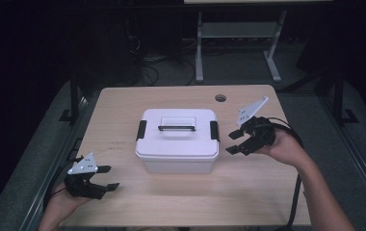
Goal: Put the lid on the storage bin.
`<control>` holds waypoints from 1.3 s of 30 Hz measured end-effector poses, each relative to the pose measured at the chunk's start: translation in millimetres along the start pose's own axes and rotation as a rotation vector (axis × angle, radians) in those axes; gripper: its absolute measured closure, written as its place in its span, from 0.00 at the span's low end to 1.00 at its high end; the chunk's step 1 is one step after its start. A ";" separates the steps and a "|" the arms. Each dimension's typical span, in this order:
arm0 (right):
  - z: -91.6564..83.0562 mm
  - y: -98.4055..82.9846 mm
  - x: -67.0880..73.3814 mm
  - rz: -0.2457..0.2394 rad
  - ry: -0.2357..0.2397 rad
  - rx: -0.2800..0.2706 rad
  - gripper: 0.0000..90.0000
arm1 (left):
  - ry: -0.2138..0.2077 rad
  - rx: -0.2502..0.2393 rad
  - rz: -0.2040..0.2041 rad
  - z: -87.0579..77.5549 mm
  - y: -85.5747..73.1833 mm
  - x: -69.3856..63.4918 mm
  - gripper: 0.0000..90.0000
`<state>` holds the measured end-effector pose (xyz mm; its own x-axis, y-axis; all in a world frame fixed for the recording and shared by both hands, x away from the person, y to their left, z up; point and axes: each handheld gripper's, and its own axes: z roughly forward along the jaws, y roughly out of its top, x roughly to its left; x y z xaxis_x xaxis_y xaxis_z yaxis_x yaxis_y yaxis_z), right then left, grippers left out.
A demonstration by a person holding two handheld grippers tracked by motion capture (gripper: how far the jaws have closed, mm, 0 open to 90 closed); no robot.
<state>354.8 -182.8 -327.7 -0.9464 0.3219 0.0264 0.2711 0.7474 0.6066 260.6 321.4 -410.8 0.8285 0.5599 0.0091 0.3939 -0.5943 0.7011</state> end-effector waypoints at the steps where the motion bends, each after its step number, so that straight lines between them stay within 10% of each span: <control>1: -0.1 -0.8 0.0 0.000 -0.001 0.004 0.47 | 0.000 -0.001 0.000 -0.2 0.1 0.0 0.33; 39: 7.6 -46.4 5.0 0.071 0.004 -0.005 0.46 | 0.005 -0.004 -0.002 -1.6 -0.4 0.6 0.33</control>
<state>338.8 -211.5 -361.8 -0.9255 0.3717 0.0726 0.3367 0.7199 0.6070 260.3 322.9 -409.8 0.8257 0.5641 0.0110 0.3943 -0.5909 0.7038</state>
